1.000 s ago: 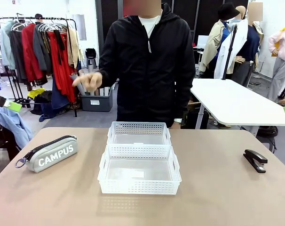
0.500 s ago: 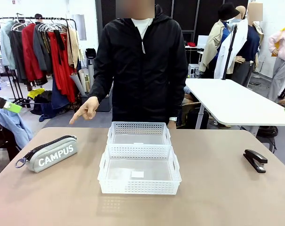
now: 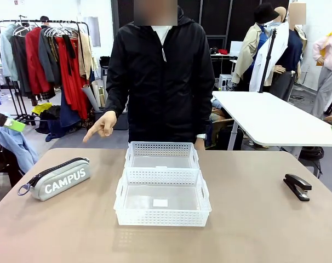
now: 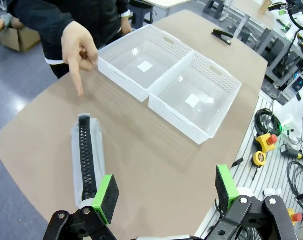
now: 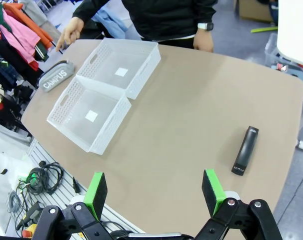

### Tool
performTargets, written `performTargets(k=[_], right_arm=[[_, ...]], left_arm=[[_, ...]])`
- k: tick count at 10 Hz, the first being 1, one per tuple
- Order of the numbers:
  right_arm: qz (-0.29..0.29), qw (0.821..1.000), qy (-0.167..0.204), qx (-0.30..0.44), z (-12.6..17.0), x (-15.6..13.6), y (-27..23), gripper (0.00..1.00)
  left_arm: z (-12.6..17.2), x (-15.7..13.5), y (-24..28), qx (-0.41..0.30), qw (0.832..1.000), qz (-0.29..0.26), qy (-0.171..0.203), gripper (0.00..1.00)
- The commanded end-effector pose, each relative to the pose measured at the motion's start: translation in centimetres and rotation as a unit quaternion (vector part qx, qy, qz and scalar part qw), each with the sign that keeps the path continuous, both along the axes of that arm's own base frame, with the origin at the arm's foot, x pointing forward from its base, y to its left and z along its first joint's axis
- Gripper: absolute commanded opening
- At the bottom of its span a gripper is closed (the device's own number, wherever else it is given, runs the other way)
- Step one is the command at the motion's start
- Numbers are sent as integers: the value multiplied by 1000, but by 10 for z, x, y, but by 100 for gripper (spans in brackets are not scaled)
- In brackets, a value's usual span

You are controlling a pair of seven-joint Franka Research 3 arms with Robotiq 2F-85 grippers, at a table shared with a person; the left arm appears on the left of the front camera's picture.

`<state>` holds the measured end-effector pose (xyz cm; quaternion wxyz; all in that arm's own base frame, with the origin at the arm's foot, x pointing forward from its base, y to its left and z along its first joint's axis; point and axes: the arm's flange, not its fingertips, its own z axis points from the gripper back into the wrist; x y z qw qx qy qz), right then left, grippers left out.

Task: Distribute items into two baskets.
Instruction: Pick up the Pencil pouch that the person points to.

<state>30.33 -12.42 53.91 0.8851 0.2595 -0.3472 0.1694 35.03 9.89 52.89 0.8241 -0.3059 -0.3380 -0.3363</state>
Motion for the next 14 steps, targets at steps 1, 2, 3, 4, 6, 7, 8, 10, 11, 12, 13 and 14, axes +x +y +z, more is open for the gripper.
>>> performTargets(k=[1,2,3,4,6,7,8,10,11,12,13,14], right_arm=[[5,1000,-6,6,1,0,0,100],[5,1000,-6,6,1,0,0,100],[5,1000,-6,6,1,0,0,100],[5,1000,-6,6,1,0,0,100],[5,1000,-6,6,1,0,0,100],[5,1000,-6,6,1,0,0,100],[5,1000,-6,6,1,0,0,100],[5,1000,-6,6,1,0,0,100],[5,1000,-6,6,1,0,0,100],[5,1000,-6,6,1,0,0,100],[5,1000,-6,6,1,0,0,100],[5,1000,-6,6,1,0,0,100]], left_arm=[[0,2,0,-11,1000,-8,-11,100],[0,2,0,-11,1000,-8,-11,100],[0,2,0,-11,1000,-8,-11,100],[0,2,0,-11,1000,-8,-11,100],[0,2,0,-11,1000,-8,-11,100],[0,0,0,-1,1000,0,0,100],[6,7,0,20,1000,2,3,100],[22,38,7,45,999,17,9,100],[26,52,7,54,998,10,15,100],[31,64,8,64,998,7,18,100],[34,83,7,82,996,11,34,100],[35,104,9,102,993,14,51,100]])
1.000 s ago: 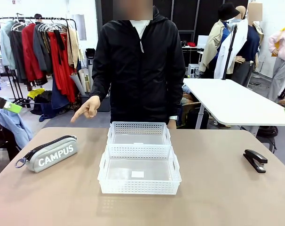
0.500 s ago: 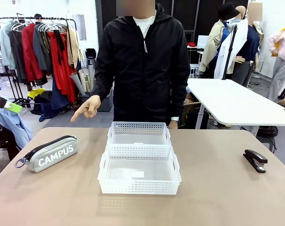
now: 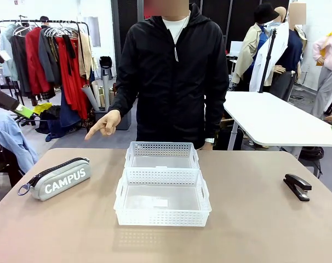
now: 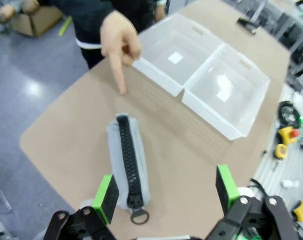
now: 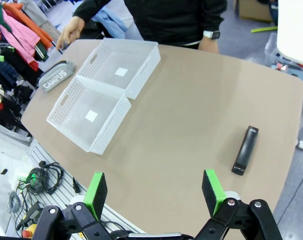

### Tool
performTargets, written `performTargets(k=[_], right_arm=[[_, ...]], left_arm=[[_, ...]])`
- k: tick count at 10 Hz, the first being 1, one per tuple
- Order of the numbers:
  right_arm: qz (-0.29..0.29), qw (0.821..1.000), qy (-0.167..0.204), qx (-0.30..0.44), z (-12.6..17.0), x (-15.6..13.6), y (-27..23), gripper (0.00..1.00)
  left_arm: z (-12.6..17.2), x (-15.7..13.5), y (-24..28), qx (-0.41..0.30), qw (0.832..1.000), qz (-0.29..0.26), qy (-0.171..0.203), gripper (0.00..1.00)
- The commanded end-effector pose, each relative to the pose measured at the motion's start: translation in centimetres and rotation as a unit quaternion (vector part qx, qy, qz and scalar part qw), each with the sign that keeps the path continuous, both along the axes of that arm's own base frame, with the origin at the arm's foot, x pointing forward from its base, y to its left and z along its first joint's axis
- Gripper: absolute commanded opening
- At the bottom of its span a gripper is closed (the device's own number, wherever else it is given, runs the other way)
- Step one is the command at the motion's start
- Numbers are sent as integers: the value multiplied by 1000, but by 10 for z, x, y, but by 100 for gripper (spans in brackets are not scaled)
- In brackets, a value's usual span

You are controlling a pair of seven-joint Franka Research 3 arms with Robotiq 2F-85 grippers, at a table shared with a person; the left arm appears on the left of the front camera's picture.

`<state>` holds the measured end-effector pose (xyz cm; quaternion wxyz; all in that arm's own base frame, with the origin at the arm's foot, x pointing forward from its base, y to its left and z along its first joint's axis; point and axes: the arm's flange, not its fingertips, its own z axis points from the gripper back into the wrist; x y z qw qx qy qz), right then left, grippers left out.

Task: Distribute items into two baskets.
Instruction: Pick up the Pencil pouch that the person points to.

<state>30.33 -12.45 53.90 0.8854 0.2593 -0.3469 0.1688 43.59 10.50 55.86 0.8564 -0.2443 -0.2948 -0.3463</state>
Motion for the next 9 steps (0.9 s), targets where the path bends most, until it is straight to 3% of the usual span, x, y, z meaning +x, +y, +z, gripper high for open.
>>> performTargets(k=[1,3,9], right_arm=[[6,1000,-6,6,1,1,0,100],[6,1000,-6,6,1,1,0,100],[6,1000,-6,6,1,1,0,100]], left_arm=[[5,39,2,37,998,-1,51,100],[1,63,-8,83,993,-21,79,100],[-27,115,-46,214,969,-64,110,100]])
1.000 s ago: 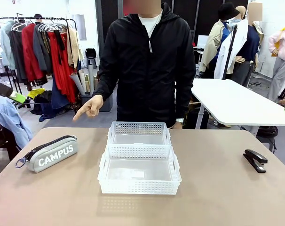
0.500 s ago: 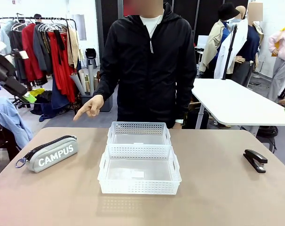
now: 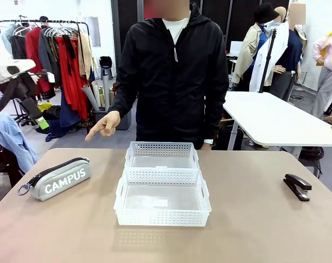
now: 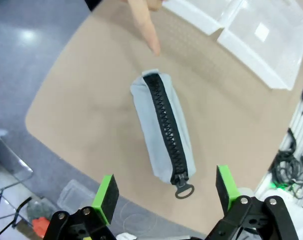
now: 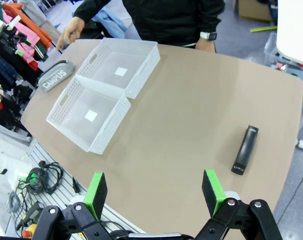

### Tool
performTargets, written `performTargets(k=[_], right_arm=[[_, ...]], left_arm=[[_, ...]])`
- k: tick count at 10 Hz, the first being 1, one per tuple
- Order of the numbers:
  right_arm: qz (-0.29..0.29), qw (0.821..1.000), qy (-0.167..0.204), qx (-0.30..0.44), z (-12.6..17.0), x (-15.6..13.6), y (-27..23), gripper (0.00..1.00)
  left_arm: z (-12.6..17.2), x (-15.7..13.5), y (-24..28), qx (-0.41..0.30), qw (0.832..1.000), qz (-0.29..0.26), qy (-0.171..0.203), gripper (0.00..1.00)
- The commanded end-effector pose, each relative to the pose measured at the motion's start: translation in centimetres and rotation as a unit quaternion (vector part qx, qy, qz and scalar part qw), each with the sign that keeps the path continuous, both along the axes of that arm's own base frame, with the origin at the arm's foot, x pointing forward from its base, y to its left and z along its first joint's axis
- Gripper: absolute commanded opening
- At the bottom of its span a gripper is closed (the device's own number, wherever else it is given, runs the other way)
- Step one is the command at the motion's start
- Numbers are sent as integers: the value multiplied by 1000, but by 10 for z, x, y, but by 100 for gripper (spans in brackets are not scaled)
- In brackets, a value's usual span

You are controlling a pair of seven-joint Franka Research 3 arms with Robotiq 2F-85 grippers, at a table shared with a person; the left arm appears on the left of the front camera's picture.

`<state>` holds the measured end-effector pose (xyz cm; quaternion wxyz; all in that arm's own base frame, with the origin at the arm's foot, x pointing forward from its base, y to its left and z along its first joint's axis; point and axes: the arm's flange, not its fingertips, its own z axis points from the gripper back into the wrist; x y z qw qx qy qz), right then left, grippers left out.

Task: Distribute items into two baskets.
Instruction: Pick up the Pencil pouch that the person points to.

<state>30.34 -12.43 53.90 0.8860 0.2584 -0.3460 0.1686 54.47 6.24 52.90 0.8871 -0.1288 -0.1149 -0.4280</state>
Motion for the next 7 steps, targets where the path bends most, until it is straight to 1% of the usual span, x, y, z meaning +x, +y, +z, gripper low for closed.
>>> performTargets(k=[1,3,5,7], right_arm=[[6,1000,-7,7,1,0,0,100],[6,1000,-7,7,1,0,0,100],[6,1000,-7,7,1,0,0,100],[6,1000,-7,7,1,0,0,100]], left_arm=[[-6,14,-10,45,999,4,1,100],[-20,30,-21,72,997,8,-8,100],[-40,38,-32,96,995,10,-4,100],[-57,42,-40,96,995,2,21,100]])
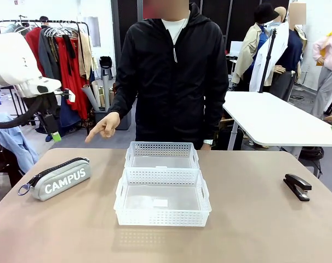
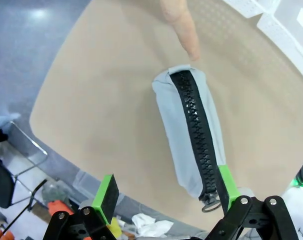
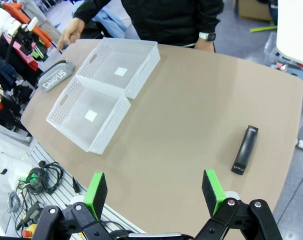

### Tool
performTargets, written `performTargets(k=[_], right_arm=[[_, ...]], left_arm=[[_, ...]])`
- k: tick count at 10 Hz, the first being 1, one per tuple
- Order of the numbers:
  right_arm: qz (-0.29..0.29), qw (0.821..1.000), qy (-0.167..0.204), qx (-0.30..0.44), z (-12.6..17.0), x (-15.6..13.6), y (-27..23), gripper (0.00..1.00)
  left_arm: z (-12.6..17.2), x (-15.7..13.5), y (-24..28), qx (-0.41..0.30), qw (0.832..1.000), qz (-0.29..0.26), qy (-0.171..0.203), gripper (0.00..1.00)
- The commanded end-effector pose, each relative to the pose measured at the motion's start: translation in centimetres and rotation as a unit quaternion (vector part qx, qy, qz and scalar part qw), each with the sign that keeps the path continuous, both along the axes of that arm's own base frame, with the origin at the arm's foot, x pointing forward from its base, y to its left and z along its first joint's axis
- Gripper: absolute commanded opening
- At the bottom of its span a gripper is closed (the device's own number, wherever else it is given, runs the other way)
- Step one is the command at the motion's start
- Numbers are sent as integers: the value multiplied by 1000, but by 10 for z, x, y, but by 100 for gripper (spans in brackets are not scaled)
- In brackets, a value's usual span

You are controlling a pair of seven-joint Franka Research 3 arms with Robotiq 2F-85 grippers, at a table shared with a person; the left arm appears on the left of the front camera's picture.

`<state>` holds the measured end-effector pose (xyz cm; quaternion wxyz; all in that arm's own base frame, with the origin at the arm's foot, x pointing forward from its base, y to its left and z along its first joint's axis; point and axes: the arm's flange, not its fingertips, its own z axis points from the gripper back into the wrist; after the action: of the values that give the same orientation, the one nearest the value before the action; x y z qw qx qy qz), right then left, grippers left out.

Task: Distribute items into two baskets.
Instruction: Pick up the Pencil pouch that the person points to.

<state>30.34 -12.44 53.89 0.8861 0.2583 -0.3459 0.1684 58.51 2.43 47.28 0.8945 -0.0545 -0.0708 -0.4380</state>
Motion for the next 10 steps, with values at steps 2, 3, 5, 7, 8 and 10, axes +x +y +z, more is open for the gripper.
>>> performTargets(k=[2,3,5,7,8,10], right_arm=[[6,1000,-7,7,1,0,0,100],[6,1000,-7,7,1,0,0,100],[6,1000,-7,7,1,0,0,100],[6,1000,-7,7,1,0,0,100],[6,1000,-7,7,1,0,0,100],[6,1000,-7,7,1,0,0,100]], left_arm=[[-17,-1,-12,15,999,-1,31,100],[-24,-7,-15,17,999,0,37,100],[-41,-21,-20,26,998,4,49,100],[-59,-36,-24,25,998,0,65,100],[-66,-35,-23,26,998,1,62,100],[-78,-37,-23,12,998,-4,66,100]])
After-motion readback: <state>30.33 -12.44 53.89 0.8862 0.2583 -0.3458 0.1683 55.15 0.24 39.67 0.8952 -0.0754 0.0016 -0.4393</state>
